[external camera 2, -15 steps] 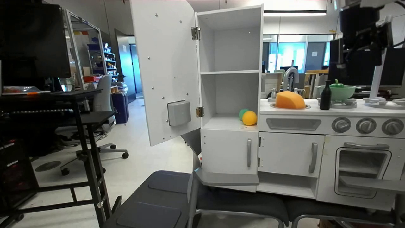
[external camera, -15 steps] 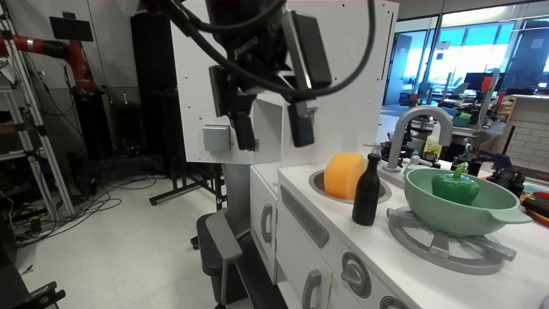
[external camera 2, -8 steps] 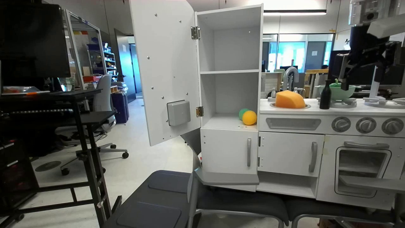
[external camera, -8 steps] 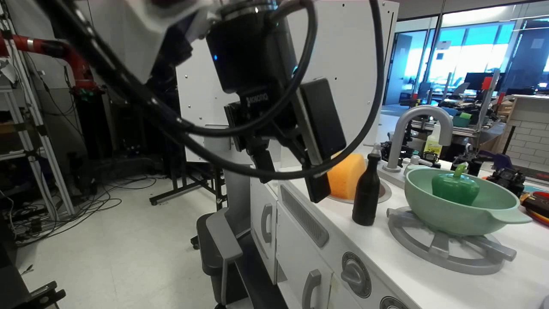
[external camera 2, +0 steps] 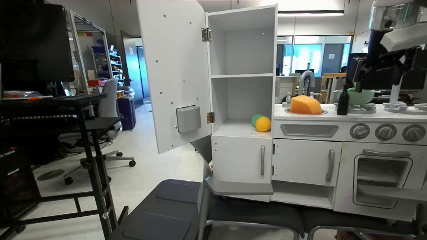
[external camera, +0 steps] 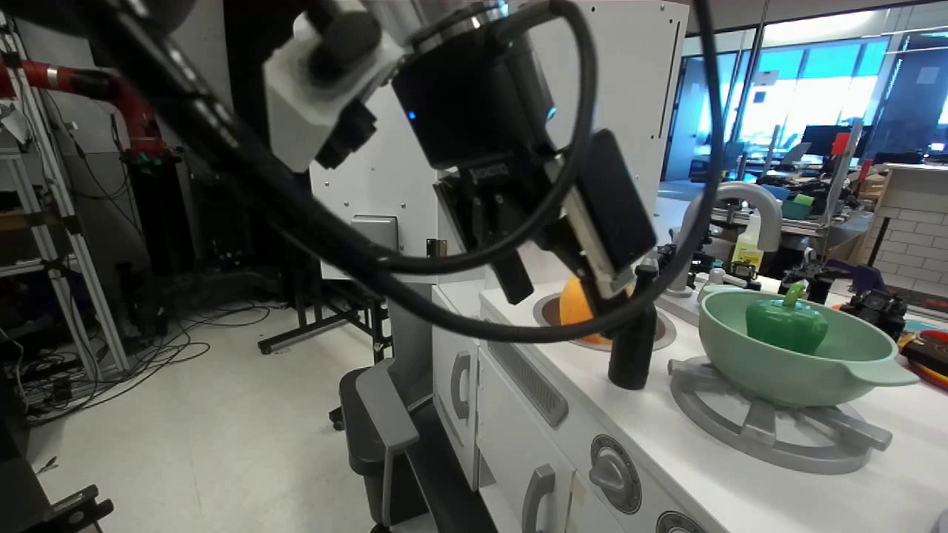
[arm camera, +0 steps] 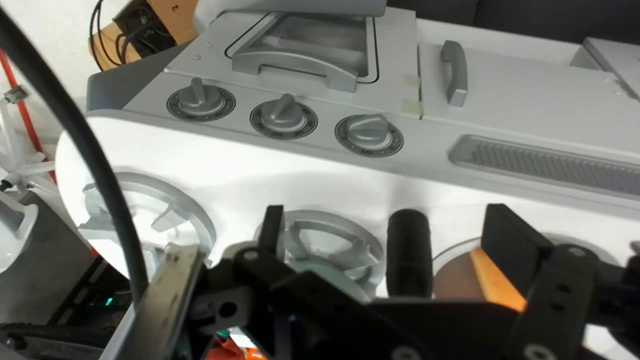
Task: Open the top part of the fridge and put the black bottle and the sponge inside
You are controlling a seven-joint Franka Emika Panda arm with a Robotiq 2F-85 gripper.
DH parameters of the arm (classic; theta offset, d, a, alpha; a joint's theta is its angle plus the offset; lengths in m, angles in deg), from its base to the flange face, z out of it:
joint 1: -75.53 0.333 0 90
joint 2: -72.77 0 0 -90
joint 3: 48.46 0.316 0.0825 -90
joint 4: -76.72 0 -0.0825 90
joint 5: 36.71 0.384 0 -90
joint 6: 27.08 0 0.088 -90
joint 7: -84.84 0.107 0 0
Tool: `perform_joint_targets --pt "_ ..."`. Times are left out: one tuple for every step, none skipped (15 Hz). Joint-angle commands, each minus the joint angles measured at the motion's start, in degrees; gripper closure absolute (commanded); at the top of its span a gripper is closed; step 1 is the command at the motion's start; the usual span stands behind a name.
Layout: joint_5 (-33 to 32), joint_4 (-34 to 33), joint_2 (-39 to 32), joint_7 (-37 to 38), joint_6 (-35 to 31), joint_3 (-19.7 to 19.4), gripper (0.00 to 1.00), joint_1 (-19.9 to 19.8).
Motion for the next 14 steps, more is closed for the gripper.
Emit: perform_joint_targets --pt "-1.80 -6.88 -5.73 -0.27 -2.15 -2.16 0.00 -0.81" --pt "-1.96 -8.85 -7.56 -0.12 -2.37 -2.72 0.00 -0.57" --pt "-2.09 -10.86 -9.28 0.15 -2.46 -3.30 0.00 -0.12" --pt "-2.13 -12.87 -11.29 0.34 -2.71 -3.85 0.00 0.38" --pt "-1.67 -14.67 -13.14 -0.13 -2.83 -4.24 0.00 0.74" --pt "-1.20 -16.45 -14.56 -0.54 -2.43 -4.47 0.00 1.24" --pt "-0.78 -17.89 -15.94 -1.02 -2.45 -4.74 0.00 1.62" --pt "-0.38 -19.04 -17.21 -1.54 -2.51 -4.97 0.00 2.00" --pt "0.00 -20.06 -18.08 -2.07 -2.23 -5.10 0.00 2.49" --pt "0.07 -20.65 -18.77 -2.32 -2.26 -5.31 0.00 2.97" --pt "0.12 -21.15 -19.52 -2.68 -2.51 -5.49 0.00 3.28" --pt "0.27 -21.38 -19.79 -3.06 -2.35 -5.63 0.00 3.70" --pt "0.31 -21.52 -20.24 -3.32 -2.70 -5.86 0.00 3.94" --pt "0.45 -21.55 -20.54 -3.61 -2.86 -5.98 0.00 4.12"
